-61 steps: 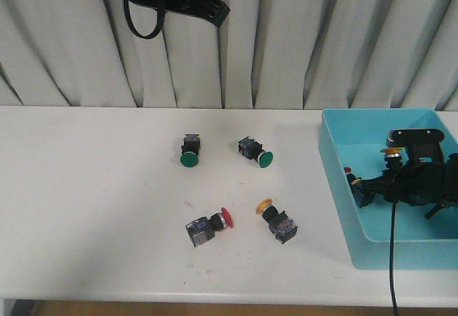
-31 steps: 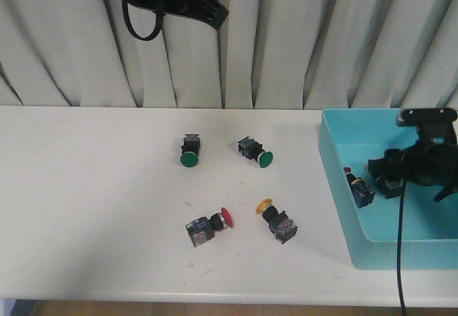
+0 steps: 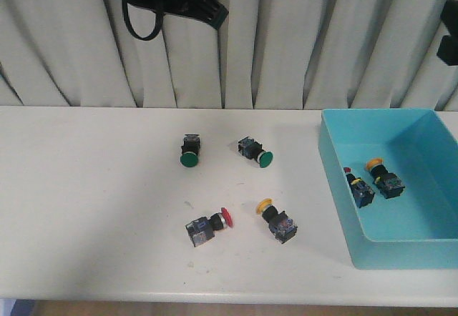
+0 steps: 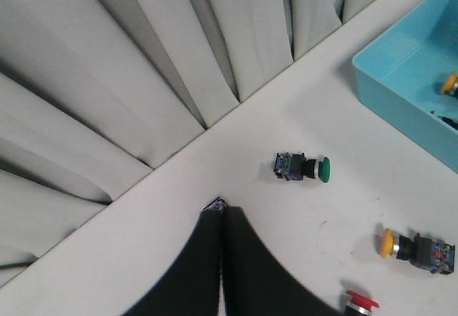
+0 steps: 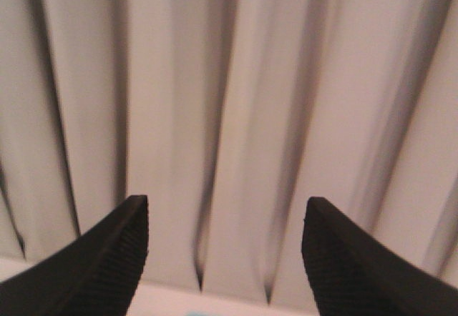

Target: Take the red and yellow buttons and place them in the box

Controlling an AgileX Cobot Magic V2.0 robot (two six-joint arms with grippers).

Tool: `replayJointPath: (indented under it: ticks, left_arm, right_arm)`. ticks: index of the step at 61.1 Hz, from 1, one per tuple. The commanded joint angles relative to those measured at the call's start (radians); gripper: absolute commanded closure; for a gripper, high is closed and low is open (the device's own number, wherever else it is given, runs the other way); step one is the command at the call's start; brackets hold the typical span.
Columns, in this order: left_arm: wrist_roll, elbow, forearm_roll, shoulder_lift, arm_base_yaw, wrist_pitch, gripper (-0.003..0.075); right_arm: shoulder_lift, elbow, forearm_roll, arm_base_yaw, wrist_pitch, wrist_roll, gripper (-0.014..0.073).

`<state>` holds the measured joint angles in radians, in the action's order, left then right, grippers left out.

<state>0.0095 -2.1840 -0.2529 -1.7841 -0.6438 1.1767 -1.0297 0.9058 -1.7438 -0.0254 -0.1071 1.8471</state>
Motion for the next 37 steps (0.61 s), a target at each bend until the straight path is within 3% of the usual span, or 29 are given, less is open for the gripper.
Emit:
replayJointPath:
  ticks: [1, 7, 17, 37]
  left_arm:
    - [-0.009, -0.030, -0.011, 0.043, -0.001, -0.060, 0.0727]
    - [-0.009, -0.030, -0.011, 0.043, -0.001, -0.058, 0.0727]
    - [-0.009, -0.030, -0.011, 0.043, -0.001, -0.060, 0.0727]
    - [-0.009, -0.030, -0.011, 0.043, -0.001, -0.068, 0.0727]
  right_arm:
    - [0.096, 0.023, -0.021, 0.036, 0.026, 0.010, 0.0167]
    - [0.166, 0.023, -0.013, 0.079, 0.074, 0.011, 0.0263]
    - [0.223, 0.023, -0.015, 0.094, 0.087, 0.013, 0.0608]
    - [0.228, 0.021, -0.043, 0.094, 0.088, 0.004, 0.0601]
